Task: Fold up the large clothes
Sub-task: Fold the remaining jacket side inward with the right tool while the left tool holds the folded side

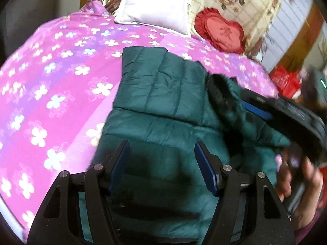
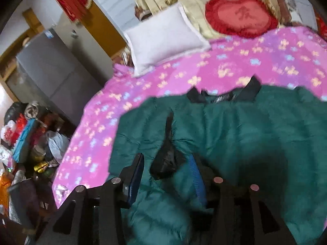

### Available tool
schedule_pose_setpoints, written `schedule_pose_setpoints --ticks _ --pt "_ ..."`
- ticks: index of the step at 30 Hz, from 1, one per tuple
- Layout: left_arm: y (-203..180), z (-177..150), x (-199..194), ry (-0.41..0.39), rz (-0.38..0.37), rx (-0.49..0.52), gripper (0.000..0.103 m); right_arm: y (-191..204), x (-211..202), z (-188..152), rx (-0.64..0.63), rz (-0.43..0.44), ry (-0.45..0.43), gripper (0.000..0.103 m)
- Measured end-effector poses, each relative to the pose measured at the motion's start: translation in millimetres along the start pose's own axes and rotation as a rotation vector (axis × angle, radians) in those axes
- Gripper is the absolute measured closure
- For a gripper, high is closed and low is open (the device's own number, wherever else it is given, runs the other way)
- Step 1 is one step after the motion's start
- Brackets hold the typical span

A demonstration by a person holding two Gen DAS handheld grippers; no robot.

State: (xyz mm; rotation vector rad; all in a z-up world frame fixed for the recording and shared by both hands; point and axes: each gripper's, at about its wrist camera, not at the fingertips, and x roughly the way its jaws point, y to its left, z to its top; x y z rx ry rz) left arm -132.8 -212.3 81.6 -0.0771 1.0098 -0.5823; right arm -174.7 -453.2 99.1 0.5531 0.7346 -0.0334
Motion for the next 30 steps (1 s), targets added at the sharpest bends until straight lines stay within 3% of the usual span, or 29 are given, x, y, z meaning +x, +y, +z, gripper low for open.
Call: schedule_pose_setpoints --ticks 4,9,18,19,21,23,30 --pt "-12 15 2 -0.012 -0.065 -0.068 0.038 -7 -52 0 -0.015 -0.056 -0.044 0.051" --pt "-53 31 21 -0.001 -0.107 -0.028 0.037 -41 -116 -11 0.038 -0.107 -0.094 0.043" --pt "-115 36 79 0.075 -0.020 0.110 0.038 -96 -190 -20 0.104 -0.203 -0.170 0.042" --pt "-119 35 81 0.070 -0.015 0.128 0.039 -104 -195 -22 0.125 -0.206 -0.176 0.041" --pt "-123 33 83 0.057 0.000 0.151 0.068 -116 -199 -24 0.156 -0.212 -0.182 0.041" --pt "-127 34 81 0.052 0.000 0.169 0.078 -123 -198 -25 0.173 -0.223 -0.185 0.041" --pt "-116 68 45 -0.039 -0.024 0.175 0.084 -130 -156 -14 0.186 -0.257 -0.170 0.041"
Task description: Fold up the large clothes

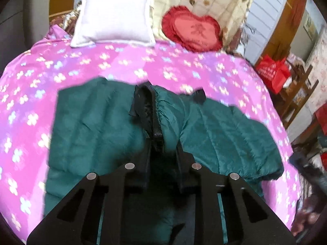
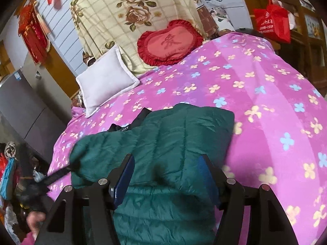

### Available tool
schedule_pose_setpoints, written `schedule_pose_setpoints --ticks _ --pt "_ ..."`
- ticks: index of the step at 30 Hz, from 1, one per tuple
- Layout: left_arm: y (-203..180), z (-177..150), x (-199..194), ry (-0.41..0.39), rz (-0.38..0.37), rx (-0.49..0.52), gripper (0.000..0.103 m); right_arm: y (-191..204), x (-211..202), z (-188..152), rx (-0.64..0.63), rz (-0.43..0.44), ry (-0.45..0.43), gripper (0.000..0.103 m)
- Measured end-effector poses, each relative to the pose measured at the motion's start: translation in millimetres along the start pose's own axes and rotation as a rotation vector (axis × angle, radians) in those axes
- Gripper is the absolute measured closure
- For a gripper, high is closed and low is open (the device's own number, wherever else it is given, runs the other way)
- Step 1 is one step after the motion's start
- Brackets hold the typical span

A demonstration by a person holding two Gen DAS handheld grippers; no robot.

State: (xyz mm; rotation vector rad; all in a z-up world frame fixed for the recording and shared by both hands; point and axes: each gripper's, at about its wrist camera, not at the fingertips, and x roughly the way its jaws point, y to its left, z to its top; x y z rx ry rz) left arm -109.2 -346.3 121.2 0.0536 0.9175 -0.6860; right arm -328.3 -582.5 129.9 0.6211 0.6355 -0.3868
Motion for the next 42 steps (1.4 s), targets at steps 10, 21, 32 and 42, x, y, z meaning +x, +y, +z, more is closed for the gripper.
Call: schedule_pose_setpoints --ticks 10,21,32,42 --pt "86 -16 5 0.036 0.122 -0.073 0.084 44 114 -3 -0.098 -0.046 0.129 0.040" --pt "93 -8 -29 -0.112 0.092 -0.114 0.039 64 95 2 -0.167 -0.067 0.070 0.041" --pt "85 -11 44 0.066 0.157 -0.081 0.038 86 153 -18 -0.286 -0.184 0.109 0.040" --pt "77 -18 56 0.090 0.234 -0.051 0.030 85 146 -13 -0.271 -0.177 0.132 0.040"
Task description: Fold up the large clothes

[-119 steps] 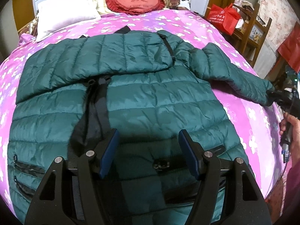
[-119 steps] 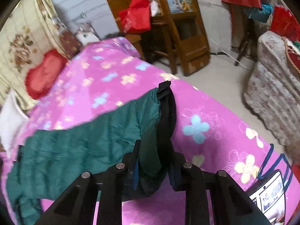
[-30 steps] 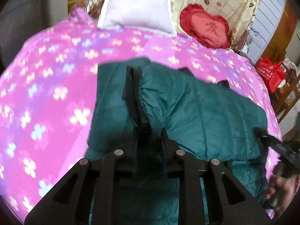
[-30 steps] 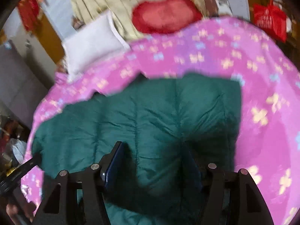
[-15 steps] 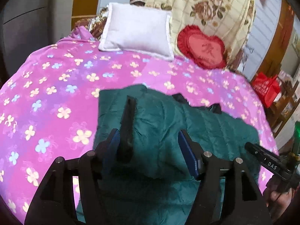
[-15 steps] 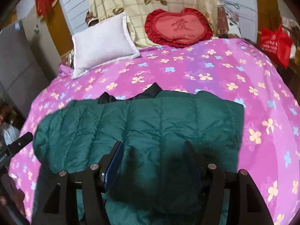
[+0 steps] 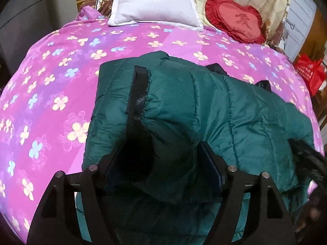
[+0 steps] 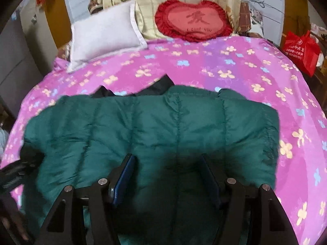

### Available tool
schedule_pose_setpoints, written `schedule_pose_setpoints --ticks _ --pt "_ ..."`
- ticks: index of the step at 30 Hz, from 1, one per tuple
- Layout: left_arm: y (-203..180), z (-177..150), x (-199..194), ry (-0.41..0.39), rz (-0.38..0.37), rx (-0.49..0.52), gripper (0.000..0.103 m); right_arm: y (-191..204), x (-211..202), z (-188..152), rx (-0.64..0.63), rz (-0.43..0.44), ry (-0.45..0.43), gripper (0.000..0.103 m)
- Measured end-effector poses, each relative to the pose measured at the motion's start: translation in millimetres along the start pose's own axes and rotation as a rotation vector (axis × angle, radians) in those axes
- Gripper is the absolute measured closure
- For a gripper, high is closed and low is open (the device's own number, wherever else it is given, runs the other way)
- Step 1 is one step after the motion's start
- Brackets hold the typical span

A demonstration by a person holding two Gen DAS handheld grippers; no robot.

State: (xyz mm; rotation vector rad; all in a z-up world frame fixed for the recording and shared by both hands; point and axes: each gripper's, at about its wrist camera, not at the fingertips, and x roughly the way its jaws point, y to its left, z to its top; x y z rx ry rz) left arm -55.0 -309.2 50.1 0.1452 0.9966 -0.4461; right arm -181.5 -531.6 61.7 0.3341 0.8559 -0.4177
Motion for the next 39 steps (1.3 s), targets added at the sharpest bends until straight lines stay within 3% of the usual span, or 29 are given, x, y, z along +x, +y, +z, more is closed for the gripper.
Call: schedule_pose_setpoints --ticks 5,10,17,21,28,33,39 --pt "4 -1 2 -0.005 -0.012 -0.002 0.030 6 -40 -25 -0.063 0.007 -0.044 0.040" --pt "2 -4 2 -0.024 -0.014 0.006 0.027 4 -8 -45 -0.099 -0.033 0.047 0.040" --pt "10 -9 -33 -0.137 -0.017 0.020 0.027 -8 -45 -50 -0.048 0.031 -0.023 0.040" --pt "8 -7 -50 -0.192 -0.026 0.051 0.027 -15 -62 -45 -0.050 -0.021 -0.073 0.040" --pt "0 -8 -29 -0.145 -0.013 0.078 0.027 -38 -45 -25 0.041 -0.076 -0.044 0.040" --pt "0 -8 -7 -0.088 -0.004 0.085 0.027 -39 -17 -21 -0.006 -0.138 0.014 0.040" --pt "-4 -6 -2 -0.078 0.007 0.103 0.026 -43 -1 -17 -0.007 -0.127 0.039 0.039"
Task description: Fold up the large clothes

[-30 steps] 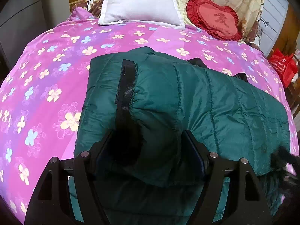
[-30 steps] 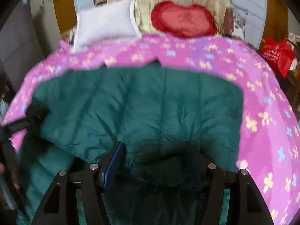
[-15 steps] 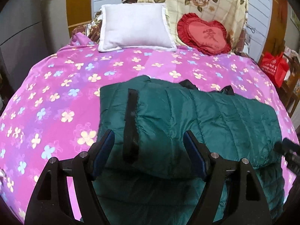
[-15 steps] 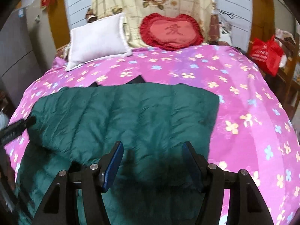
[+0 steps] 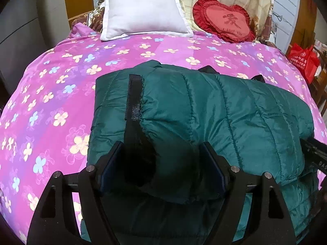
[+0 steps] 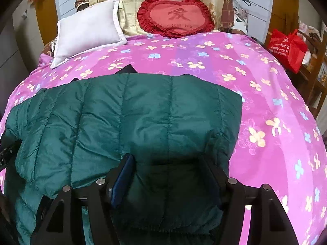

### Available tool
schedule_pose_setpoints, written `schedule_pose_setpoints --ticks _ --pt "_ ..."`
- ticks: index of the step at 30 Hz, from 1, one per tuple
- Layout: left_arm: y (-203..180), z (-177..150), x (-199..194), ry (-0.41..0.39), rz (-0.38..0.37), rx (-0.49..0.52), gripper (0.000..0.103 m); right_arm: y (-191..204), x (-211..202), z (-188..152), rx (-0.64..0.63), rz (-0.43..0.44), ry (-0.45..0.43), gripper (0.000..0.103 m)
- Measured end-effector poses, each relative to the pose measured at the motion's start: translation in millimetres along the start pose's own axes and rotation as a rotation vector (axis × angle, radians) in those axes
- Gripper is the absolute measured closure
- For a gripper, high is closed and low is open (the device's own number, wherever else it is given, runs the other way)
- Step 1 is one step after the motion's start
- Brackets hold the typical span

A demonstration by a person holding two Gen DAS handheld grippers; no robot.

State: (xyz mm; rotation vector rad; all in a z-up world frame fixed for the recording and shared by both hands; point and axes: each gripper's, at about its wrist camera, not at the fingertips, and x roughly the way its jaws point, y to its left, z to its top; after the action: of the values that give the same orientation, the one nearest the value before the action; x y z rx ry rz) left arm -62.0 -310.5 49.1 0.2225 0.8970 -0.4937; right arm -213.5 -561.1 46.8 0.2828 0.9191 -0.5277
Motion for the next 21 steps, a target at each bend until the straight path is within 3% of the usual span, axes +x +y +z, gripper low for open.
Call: schedule_pose_setpoints --ticks 9,17,21 --pt "-1 1 2 0.007 0.005 0.015 0.025 8 -58 -16 -0.056 0.022 -0.082 0.039" --pt "-1 1 4 0.005 0.007 0.017 0.024 9 -22 -20 -0.029 0.023 -0.003 0.039" --pt "-2 0 5 0.003 0.009 0.021 0.023 12 -12 -23 -0.048 0.010 -0.006 0.038"
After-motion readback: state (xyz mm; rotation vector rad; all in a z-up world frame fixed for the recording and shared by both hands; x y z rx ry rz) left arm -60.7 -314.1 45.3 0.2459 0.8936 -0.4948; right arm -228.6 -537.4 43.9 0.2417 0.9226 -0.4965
